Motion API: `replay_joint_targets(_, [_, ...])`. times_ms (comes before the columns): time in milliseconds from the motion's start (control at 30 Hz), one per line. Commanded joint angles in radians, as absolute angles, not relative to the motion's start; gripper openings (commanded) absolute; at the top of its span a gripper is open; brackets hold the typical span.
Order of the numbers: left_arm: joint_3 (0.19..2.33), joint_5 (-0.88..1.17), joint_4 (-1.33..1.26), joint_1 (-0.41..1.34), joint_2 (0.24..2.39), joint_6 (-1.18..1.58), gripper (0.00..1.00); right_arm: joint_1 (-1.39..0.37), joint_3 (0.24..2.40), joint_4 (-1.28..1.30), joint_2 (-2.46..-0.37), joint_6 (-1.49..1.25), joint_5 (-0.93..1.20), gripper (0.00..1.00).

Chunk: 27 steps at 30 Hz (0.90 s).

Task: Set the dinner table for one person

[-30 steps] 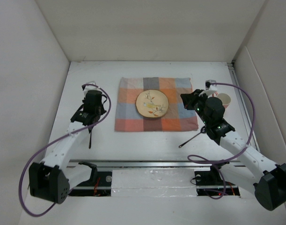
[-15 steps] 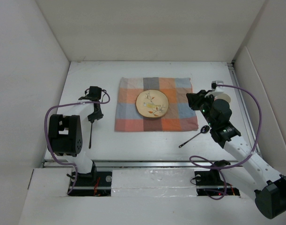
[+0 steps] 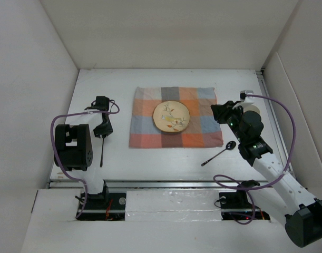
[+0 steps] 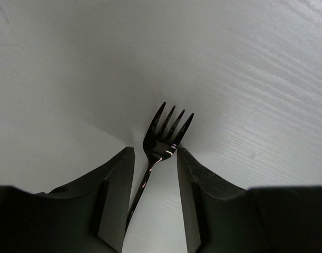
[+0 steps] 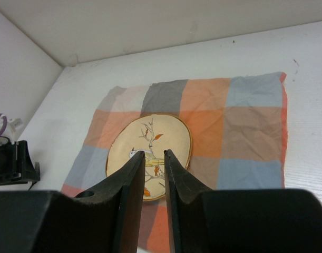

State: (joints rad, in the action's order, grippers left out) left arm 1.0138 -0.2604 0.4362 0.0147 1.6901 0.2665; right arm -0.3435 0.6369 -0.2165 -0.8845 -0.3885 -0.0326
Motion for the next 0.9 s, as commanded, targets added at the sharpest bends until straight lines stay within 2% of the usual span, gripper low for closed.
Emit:
replay_joint_targets(0, [1.063,-0.238,0.482,0.008,1.752,0.244,0.35,-0.324,0.620,-0.241,-0.864,-0.388,-0.008,0.27])
replay_joint_targets(167, [1.084,-0.216,0.469,-0.002,1.804,0.245,0.27,-0.314,0.614,-0.255,-0.853,-0.393,0.041,0.28])
replay_joint_targets(400, [1.121,-0.179,0.430,-0.002,1.865,0.247,0.23,-0.314,0.615,-0.256,-0.845,-0.391,0.051,0.28])
replay_joint_targets(567, [1.192,-0.155,0.439,0.008,1.934,0.250,0.08,-0.314,0.612,-0.255,-0.845,-0.388,0.049,0.28])
replay_joint_targets(867, [1.449,-0.124,0.495,0.061,2.022,0.287,0.07,-0.305,0.615,-0.255,-0.857,-0.382,0.060,0.29])
